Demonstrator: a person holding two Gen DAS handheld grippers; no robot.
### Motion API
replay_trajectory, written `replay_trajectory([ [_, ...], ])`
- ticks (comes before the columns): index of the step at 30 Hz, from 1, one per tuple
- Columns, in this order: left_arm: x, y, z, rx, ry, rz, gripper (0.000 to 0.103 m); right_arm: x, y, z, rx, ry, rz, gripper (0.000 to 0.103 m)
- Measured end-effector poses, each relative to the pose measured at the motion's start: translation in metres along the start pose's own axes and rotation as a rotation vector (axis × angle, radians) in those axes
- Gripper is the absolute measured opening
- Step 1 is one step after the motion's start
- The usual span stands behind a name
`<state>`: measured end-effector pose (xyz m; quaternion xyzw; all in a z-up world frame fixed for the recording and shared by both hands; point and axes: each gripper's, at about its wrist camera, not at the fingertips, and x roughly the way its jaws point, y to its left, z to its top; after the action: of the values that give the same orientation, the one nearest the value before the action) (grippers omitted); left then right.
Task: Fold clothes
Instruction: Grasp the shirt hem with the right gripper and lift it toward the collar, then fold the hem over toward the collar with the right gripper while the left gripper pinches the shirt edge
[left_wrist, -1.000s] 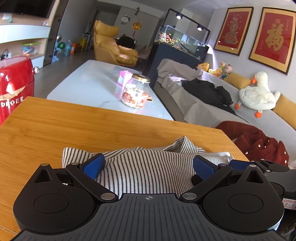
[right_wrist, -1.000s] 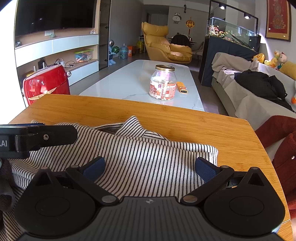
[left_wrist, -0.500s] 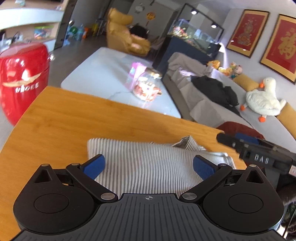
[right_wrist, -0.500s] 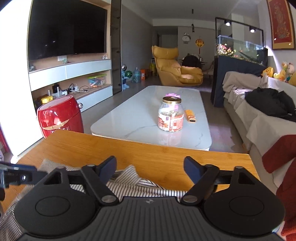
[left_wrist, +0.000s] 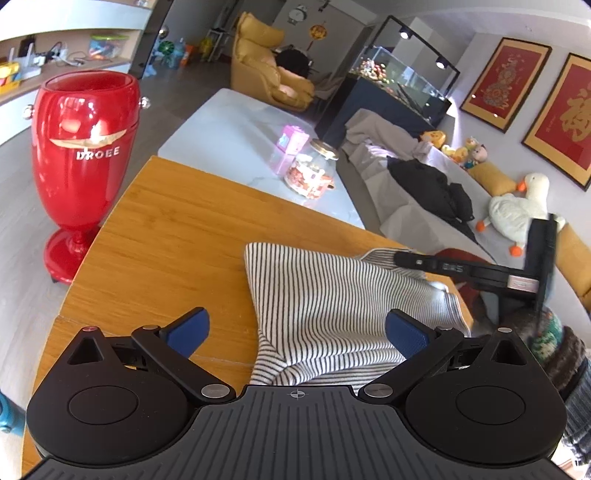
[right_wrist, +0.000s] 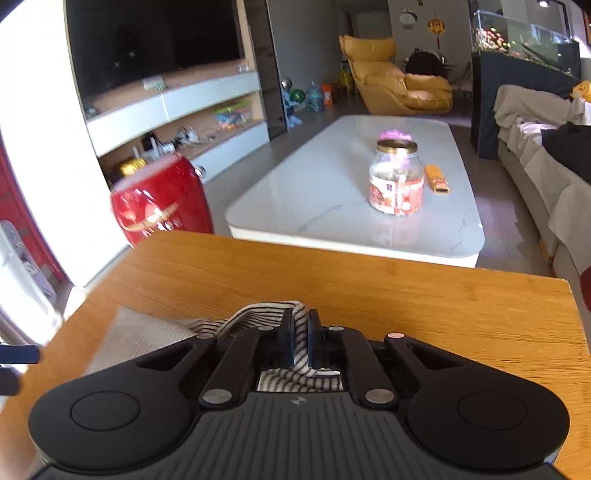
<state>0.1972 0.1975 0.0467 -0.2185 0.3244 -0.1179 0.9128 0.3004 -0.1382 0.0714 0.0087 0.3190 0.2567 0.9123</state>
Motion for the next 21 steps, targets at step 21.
replay_trajectory([
  [21, 0.046, -0.062, 0.001, 0.13, 0.08, -0.072, 0.103, -0.074, -0.006, -0.035, 0.064, -0.018, -0.015, 0.023],
])
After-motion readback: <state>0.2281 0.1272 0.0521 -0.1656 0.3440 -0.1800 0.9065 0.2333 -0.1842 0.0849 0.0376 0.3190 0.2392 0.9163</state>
